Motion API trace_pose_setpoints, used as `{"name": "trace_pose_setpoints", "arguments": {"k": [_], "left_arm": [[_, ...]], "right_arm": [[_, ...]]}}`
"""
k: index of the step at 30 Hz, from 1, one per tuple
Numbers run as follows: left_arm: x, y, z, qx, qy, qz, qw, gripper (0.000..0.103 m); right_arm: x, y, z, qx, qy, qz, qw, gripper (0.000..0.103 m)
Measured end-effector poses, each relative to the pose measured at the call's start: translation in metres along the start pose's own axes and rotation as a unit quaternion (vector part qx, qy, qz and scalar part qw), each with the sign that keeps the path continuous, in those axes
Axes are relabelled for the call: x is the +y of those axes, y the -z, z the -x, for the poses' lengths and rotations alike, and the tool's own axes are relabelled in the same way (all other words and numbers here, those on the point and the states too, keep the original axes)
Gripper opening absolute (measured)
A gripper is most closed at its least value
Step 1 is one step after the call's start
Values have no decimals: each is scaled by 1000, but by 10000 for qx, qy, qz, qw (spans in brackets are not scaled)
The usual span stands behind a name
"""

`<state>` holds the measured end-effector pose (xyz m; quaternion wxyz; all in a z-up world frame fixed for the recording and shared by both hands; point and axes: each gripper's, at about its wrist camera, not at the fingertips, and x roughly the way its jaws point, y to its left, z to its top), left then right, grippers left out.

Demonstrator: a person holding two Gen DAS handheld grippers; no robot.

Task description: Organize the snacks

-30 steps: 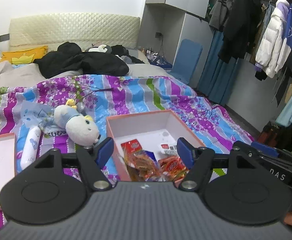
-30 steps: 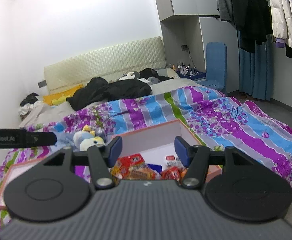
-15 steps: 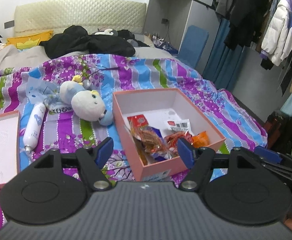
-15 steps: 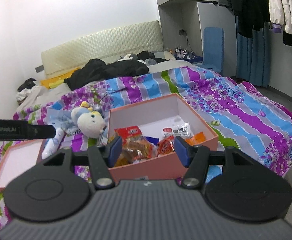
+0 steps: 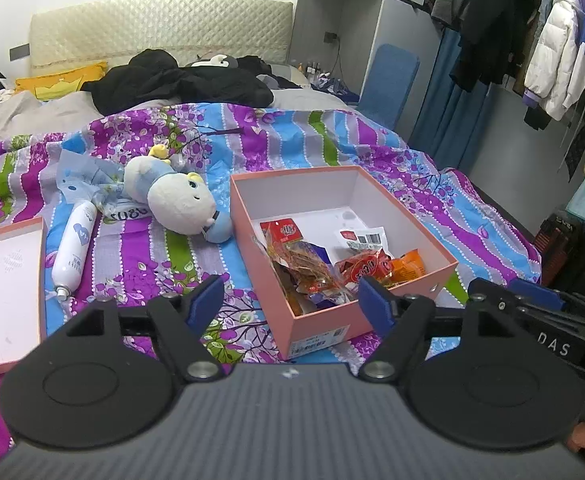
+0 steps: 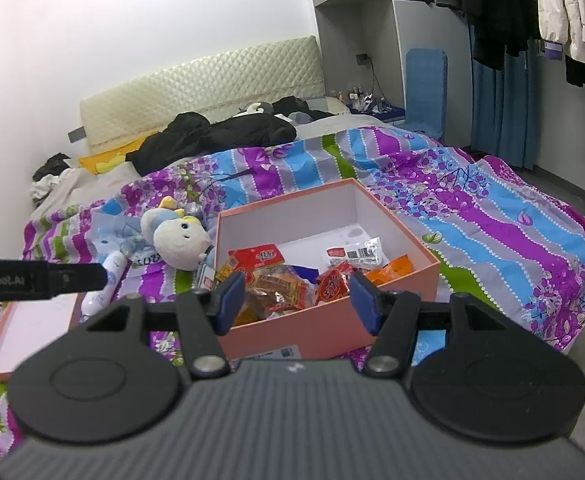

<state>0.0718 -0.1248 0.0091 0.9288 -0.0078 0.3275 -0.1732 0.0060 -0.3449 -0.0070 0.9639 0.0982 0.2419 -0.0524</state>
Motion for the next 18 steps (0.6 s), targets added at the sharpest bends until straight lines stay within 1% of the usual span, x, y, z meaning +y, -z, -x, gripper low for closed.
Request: {"name": "trace_pose_setpoints", "arguments": {"k": [4, 7, 15, 18], "left_arm": [[-1, -1, 1, -25, -8, -10, 10000, 79], [-1, -2, 3, -43, -12, 9, 10000, 81], [1, -7, 6, -122, -61, -1, 9999, 95], [2, -8, 5, -123, -90, -16, 9999, 96]], "right_arm": [[0, 0, 0, -3, 3, 5, 10000, 60], [0, 0, 0, -1, 4, 5, 10000, 60], [0, 0, 0, -10, 40, 21, 10000, 60], [0, 0, 0, -23, 37, -4, 10000, 61]]}}
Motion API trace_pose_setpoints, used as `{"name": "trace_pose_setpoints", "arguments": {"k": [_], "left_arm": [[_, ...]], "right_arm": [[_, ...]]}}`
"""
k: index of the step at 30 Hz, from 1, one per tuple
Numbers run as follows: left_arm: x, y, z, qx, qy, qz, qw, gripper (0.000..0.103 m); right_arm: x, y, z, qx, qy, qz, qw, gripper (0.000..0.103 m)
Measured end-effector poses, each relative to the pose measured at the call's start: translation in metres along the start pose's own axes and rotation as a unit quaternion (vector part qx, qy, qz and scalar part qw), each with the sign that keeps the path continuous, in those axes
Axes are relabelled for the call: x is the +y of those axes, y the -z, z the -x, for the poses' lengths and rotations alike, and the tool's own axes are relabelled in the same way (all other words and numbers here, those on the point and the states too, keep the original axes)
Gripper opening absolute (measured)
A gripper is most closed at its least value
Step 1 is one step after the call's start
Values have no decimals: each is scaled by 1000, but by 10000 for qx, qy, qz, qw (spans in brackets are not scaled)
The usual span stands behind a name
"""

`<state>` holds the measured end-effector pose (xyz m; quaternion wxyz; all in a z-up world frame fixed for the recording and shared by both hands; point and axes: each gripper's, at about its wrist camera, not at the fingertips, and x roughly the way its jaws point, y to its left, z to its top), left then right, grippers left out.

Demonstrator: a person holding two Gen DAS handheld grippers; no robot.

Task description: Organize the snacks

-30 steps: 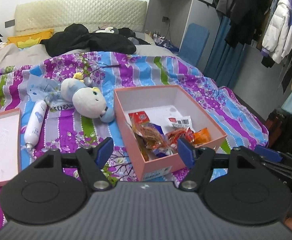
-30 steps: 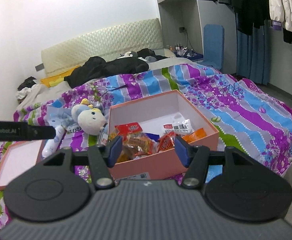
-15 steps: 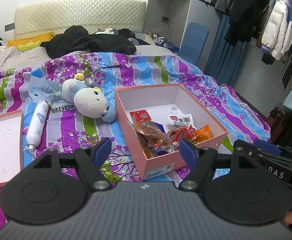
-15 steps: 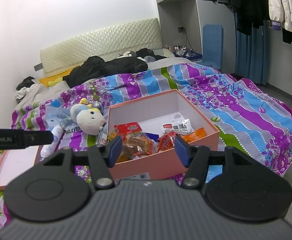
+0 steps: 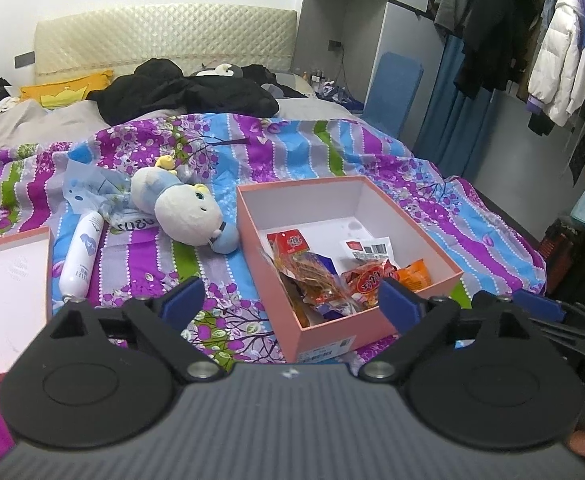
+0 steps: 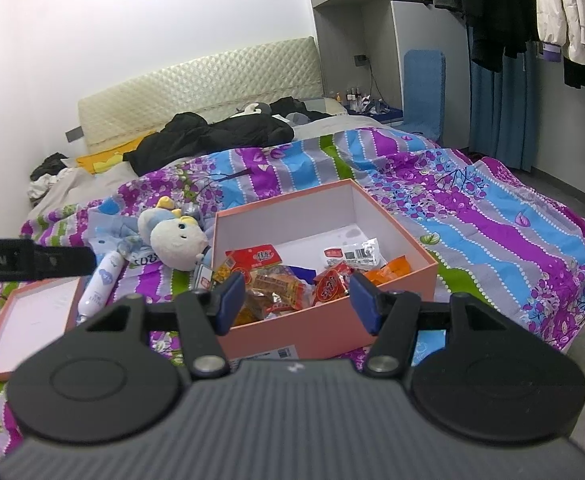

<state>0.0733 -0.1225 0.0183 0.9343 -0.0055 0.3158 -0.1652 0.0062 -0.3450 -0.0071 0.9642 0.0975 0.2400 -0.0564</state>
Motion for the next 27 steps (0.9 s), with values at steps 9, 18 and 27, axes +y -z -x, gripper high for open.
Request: {"name": "trace_pose_setpoints", "arguments": {"k": [9, 18, 27], "left_arm": [[1, -1, -1, -11, -84, -16, 10000, 100], [-1, -3, 0, -36, -161, -74, 9998, 101], [-1, -3, 1, -57, -277, -84, 9996, 101]], "right_arm": [[-3, 0, -5, -31, 192, -34, 9998, 93], [-4, -1, -4, -48, 234, -104, 9997, 94], [-5, -2, 0, -193, 271, -98, 9994, 103]]}}
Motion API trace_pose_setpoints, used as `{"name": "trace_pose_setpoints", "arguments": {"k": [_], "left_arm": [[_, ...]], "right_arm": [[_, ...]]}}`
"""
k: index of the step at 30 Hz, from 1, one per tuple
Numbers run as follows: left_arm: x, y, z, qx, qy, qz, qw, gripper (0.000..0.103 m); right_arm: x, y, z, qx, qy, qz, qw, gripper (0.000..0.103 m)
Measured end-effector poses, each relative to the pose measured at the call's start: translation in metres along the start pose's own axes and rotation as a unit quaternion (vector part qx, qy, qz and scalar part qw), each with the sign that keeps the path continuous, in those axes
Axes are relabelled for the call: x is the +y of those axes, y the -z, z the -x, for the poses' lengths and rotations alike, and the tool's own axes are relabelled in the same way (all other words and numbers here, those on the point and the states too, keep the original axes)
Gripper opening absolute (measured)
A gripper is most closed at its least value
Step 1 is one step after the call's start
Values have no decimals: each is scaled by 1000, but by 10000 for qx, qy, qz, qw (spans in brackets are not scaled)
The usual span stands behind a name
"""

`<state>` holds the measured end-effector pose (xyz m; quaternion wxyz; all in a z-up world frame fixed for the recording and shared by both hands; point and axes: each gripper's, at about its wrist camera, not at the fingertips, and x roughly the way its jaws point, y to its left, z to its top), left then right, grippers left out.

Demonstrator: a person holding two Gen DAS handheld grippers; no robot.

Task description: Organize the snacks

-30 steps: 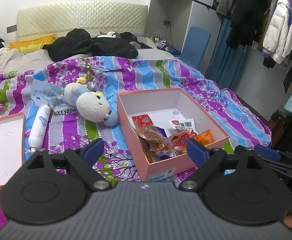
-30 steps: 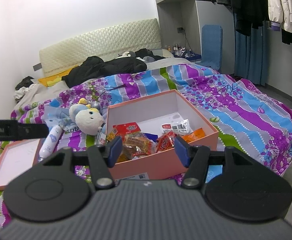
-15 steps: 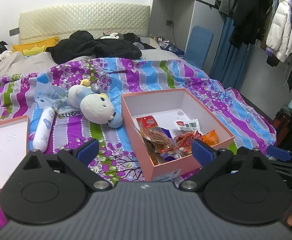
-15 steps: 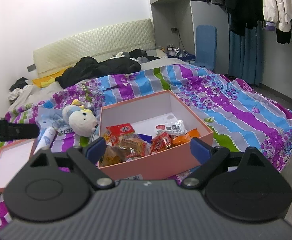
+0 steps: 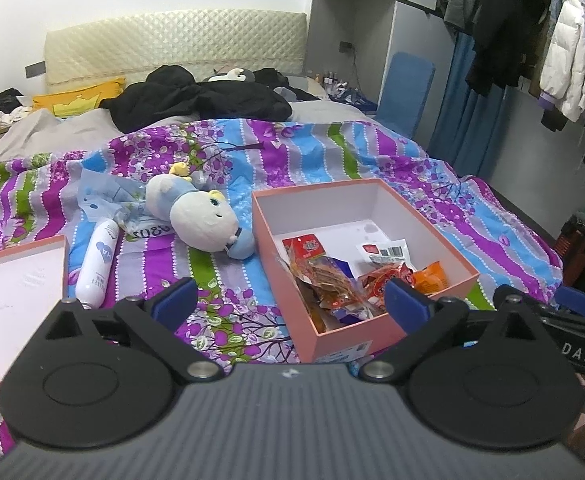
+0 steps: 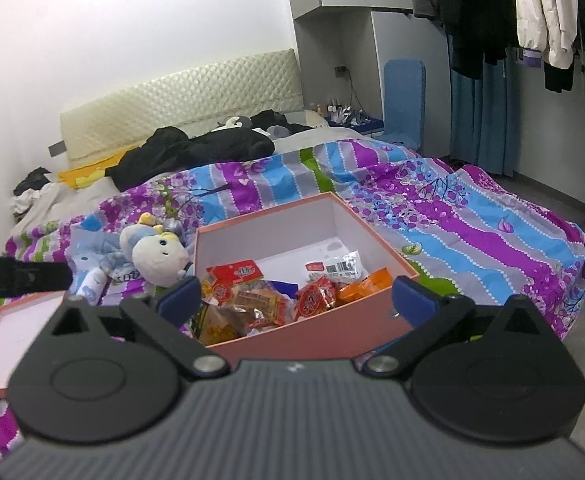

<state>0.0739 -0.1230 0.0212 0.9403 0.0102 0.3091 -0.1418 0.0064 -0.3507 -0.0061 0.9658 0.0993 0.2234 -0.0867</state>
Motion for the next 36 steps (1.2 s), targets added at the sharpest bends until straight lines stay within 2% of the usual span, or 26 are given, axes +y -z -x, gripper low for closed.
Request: {"name": "trace_pose_setpoints", "arguments": {"k": [13, 36], "left_arm": [[2, -2, -1, 94, -5, 73, 9999, 101], [6, -7, 2, 4, -38, 64, 10000, 101]], "right_arm": [[0, -1, -1, 4, -58, 17, 10000, 103], [3, -2, 1, -21, -25, 44, 10000, 103]]}}
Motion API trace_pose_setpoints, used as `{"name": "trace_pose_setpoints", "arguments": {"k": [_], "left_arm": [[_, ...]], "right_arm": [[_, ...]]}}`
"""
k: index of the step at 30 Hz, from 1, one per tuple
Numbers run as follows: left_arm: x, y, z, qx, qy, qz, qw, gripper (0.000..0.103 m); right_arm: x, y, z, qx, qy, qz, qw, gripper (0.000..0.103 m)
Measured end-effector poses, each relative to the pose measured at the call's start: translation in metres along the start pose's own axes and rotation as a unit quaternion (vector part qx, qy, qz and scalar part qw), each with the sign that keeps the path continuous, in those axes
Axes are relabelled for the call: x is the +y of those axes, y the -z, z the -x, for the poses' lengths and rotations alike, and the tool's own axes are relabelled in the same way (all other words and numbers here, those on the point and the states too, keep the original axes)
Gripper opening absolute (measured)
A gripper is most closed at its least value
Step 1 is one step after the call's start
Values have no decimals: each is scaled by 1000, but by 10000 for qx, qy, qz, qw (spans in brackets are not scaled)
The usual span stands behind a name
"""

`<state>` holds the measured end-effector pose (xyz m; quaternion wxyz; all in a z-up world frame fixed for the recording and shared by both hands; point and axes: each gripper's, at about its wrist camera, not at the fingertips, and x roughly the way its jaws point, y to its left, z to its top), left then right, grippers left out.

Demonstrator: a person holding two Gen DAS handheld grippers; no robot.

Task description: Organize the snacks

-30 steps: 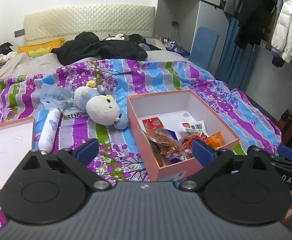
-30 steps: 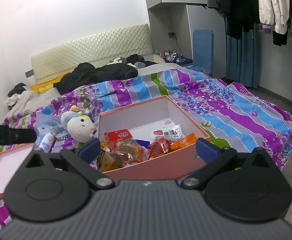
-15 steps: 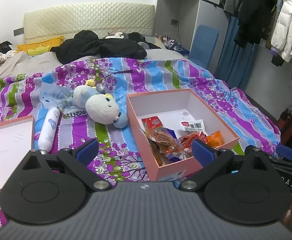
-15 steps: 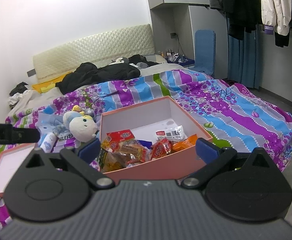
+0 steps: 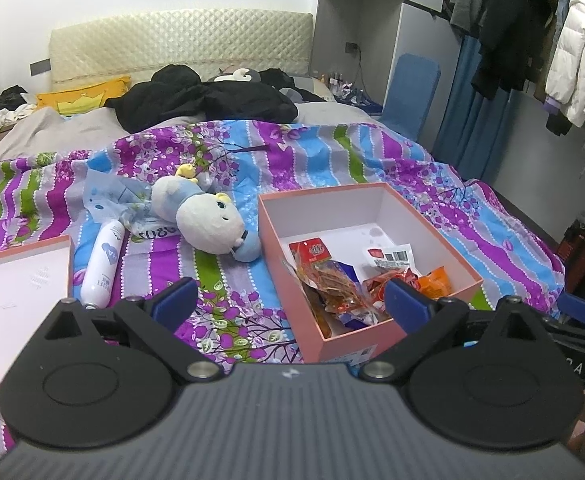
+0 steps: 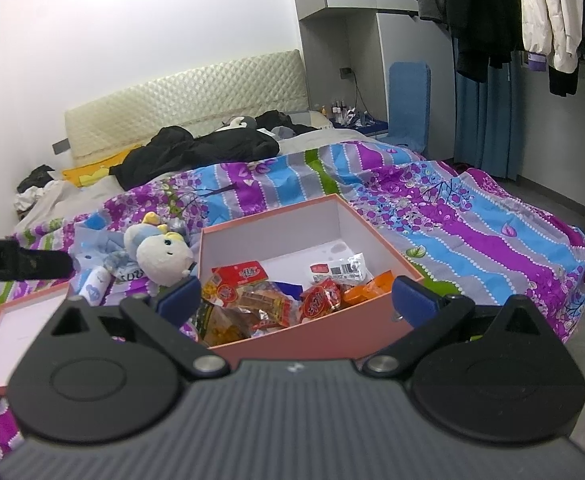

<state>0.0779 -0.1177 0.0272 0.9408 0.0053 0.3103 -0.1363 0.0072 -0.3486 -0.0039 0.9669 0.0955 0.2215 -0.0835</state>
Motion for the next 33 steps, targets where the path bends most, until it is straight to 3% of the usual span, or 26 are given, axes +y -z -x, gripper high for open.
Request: {"name": "trace_pose_setpoints", "arguments": {"k": [33], "left_arm": [[0, 0, 5, 2, 67, -11, 10000, 101]], "right_arm": [[6, 2, 5, -28, -24, -29, 10000, 103]]}}
